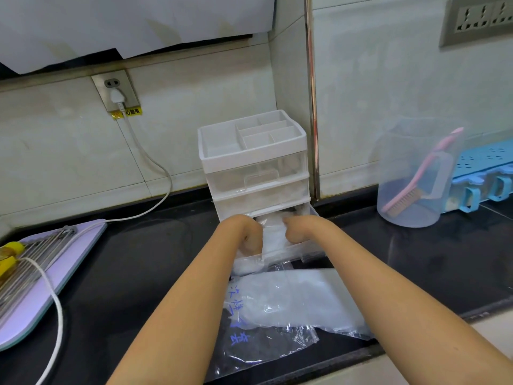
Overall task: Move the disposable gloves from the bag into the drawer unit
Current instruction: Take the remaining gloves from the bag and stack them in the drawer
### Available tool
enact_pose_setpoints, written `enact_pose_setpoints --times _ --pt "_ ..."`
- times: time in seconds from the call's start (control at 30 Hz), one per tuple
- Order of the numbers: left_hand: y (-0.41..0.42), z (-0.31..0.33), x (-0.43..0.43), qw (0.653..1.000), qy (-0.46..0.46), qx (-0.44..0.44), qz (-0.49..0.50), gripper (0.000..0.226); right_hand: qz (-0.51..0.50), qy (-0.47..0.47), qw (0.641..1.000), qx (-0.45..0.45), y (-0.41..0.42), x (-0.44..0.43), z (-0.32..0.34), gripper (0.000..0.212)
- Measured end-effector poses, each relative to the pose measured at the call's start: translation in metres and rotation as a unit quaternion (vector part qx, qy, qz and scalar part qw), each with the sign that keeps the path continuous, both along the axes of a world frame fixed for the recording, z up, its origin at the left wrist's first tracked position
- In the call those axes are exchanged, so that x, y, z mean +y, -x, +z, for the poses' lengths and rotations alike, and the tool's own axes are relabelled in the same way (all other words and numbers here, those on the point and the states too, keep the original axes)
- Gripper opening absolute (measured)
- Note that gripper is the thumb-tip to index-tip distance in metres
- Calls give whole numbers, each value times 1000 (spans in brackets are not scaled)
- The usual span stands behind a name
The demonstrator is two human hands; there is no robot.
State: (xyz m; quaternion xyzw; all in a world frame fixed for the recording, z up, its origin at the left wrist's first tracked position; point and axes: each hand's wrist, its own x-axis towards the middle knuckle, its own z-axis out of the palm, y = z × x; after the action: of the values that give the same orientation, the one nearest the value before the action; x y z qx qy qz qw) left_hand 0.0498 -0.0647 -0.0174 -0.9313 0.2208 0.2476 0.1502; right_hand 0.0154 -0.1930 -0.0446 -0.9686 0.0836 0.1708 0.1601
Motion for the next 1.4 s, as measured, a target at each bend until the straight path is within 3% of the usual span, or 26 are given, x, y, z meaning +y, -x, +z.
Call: enact_pose_setpoints --times 0.17,0.3,0.4,0.53,0.7,0.77,0.93,1.03,1.13,1.23,1.4 --pt "2 1 1 1000 5 -7 -20 57 -19 -78 994 -73 8 -2 4 42" --pt "5 3 7 999 20 -12 -29 56 -32 -217 950 -223 37 -15 14 39" --pt "11 4 13 997 52 -41 -33 50 -13 -272 923 -273 67 -25 23 24" --pt "24 3 21 976 197 -95 8 64 17 -254 930 -264 112 -38 17 18" --pt "77 4 26 894 409 -183 -20 46 -19 -213 942 -259 155 -41 -9 21" --pt "109 -5 24 870 461 -170 -32 41 -44 -197 944 -261 170 -42 -21 32" --pt "158 -51 21 876 471 -90 -42 41 -83 -184 946 -256 199 -34 -43 66" --pt "167 -75 24 878 475 -51 -29 46 -69 -143 960 -229 208 -27 -53 74" --pt "169 -85 28 863 504 -34 -21 47 -50 -104 961 -251 212 -20 -59 67" --pt "170 -89 31 847 531 -17 -10 51 -49 -122 952 -278 213 -15 -65 53" --pt "171 -89 33 830 558 -7 -7 47 -94 -167 909 -371 219 -6 -64 7"
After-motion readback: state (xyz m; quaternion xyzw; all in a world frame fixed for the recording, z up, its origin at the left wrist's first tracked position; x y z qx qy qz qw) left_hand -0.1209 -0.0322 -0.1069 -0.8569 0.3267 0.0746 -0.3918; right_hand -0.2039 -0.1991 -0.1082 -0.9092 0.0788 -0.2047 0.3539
